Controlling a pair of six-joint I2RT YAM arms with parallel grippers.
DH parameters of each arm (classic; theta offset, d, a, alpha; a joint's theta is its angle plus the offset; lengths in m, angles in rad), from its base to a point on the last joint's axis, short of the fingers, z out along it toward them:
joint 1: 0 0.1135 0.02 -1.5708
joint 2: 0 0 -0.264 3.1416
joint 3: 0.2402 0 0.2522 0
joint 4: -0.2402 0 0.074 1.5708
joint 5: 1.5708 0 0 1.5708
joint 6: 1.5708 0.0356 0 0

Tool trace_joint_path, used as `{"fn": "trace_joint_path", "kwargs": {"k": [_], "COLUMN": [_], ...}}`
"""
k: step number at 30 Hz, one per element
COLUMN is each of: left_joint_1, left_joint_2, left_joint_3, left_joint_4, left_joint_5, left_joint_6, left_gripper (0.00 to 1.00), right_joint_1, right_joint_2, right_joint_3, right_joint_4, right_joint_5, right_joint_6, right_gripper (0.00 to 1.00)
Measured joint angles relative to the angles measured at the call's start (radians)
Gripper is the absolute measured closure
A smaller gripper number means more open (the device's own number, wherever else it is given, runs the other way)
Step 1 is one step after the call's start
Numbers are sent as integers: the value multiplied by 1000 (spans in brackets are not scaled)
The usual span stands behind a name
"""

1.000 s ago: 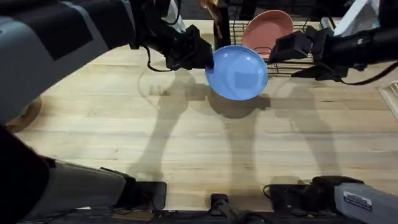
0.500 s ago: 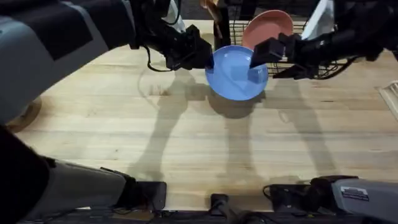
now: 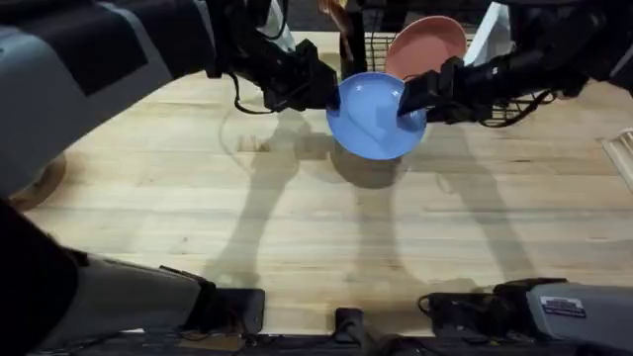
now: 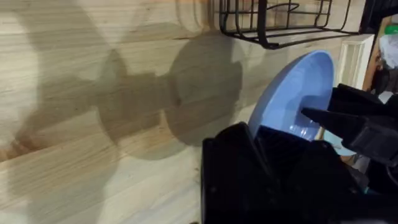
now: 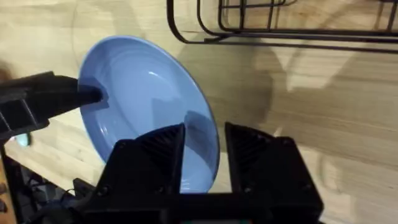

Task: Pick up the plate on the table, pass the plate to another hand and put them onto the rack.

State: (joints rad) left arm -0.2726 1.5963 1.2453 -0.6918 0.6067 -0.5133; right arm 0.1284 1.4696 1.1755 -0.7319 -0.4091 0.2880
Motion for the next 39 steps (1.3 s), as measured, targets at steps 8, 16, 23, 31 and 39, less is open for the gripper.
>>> {"fn": "trace_joint_path", "kwargs": {"k": [8, 16, 23, 31, 39], "left_joint_1": [0, 5, 6, 2, 4], "left_joint_2": [0, 7, 22, 22, 22], "left_joint_3": [0, 0, 0, 0, 0], "left_joint_4": [0, -4, -4, 0, 0], "left_joint_5": [0, -24, -29, -4, 6], "left_joint_6": [0, 0, 0, -7, -11], "left_gripper": [958, 958, 958, 308, 6], "right_joint_1": [0, 0, 0, 0, 0], "right_joint_2": [0, 0, 0, 0, 0], "right_joint_3": [0, 0, 2, 2, 2], "right_joint_4": [0, 3, 3, 2, 16], "right_joint_5": [0, -13, -19, -23, 1], "right_joint_6": [1, 1, 1, 0, 0], "right_gripper": [738, 918, 951, 970, 970]}}
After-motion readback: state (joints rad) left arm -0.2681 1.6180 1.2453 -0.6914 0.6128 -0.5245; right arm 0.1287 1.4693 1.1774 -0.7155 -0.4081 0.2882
